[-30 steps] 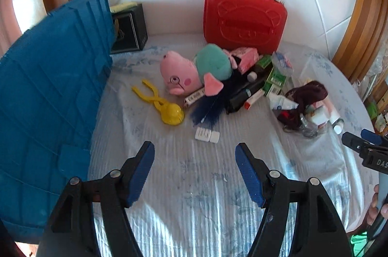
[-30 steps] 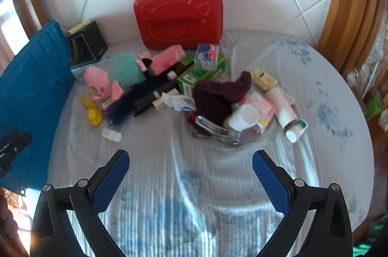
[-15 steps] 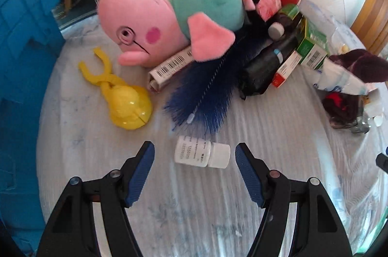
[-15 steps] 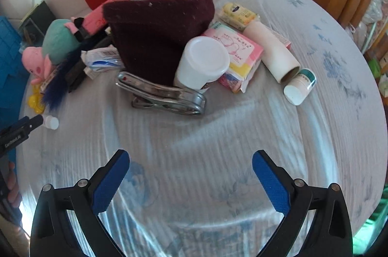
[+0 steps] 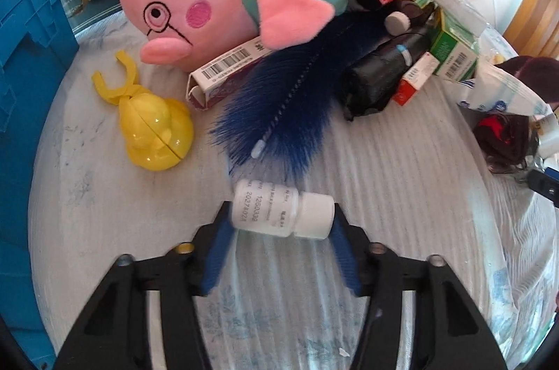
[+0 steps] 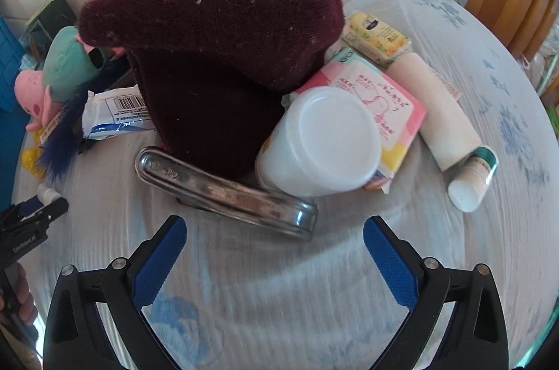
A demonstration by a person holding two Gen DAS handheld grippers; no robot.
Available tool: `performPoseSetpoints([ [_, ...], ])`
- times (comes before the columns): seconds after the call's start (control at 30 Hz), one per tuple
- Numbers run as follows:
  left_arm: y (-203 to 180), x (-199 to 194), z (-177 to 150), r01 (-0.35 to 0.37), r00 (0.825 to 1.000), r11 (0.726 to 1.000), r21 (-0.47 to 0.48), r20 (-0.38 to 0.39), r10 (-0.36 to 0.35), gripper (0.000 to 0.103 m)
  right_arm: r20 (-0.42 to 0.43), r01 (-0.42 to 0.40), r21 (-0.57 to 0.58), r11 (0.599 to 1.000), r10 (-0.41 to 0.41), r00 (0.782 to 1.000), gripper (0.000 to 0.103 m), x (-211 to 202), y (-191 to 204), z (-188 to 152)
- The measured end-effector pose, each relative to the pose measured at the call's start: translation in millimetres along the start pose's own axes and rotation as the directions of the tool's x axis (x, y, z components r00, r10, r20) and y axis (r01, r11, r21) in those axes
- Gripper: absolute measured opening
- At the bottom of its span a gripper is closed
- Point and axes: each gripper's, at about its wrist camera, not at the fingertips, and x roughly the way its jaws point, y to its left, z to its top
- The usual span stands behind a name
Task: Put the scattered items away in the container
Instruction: 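Grasp the small white pill bottle with the left tool while the right tool grasps the metal clip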
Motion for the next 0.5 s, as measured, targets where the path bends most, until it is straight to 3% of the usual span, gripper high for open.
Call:
performPoseSetpoints([
  [0.03,-1,-1,-1,-0.004,1.000,1.000,0.000,-0.001,0.004,0.052,-0.010,-0.011,-0.001,1.000,0.011,1.000,0.101,3,1,-1],
  [0.1,-5,-5,-5,-0.003,1.000,1.000,-0.001,-0.010,0.003,0.052,-0.023,-0.055,0.006,0.998,0.055,0.998,0.084,7,4,-5],
  [0.13,-7,-7,-7,0.008,1.000,1.000,-0.004,-0.016,-0.008,0.052,-0.034,-0.074,0.012,0.997,0.075,0.997,0.082,7,6,-8],
  [0.27,-22,-14,-19,0.056,0.998,0.998,-0.009,-0.035,-0.056,0.052,-0.083,-0.176,0.005,0.984,0.176,0.981,0.080,2,21,-23],
  [0.4,-42,-20,-26,0.082,0.996,0.996,0.027,-0.040,-0.081,0.051,-0.151,-0.307,-0.024,0.952,0.300,0.942,0.080,-3,42,-37],
  [0.43,-46,-22,-26,0.084,0.996,0.996,0.033,-0.040,-0.083,0.051,-0.151,-0.319,-0.033,0.947,0.310,0.939,0.080,-6,46,-39],
  [0.5,-53,-24,-26,0.090,0.995,0.995,0.041,-0.037,-0.088,0.051,-0.121,-0.275,-0.050,0.960,0.267,0.956,0.080,-11,47,-38],
])
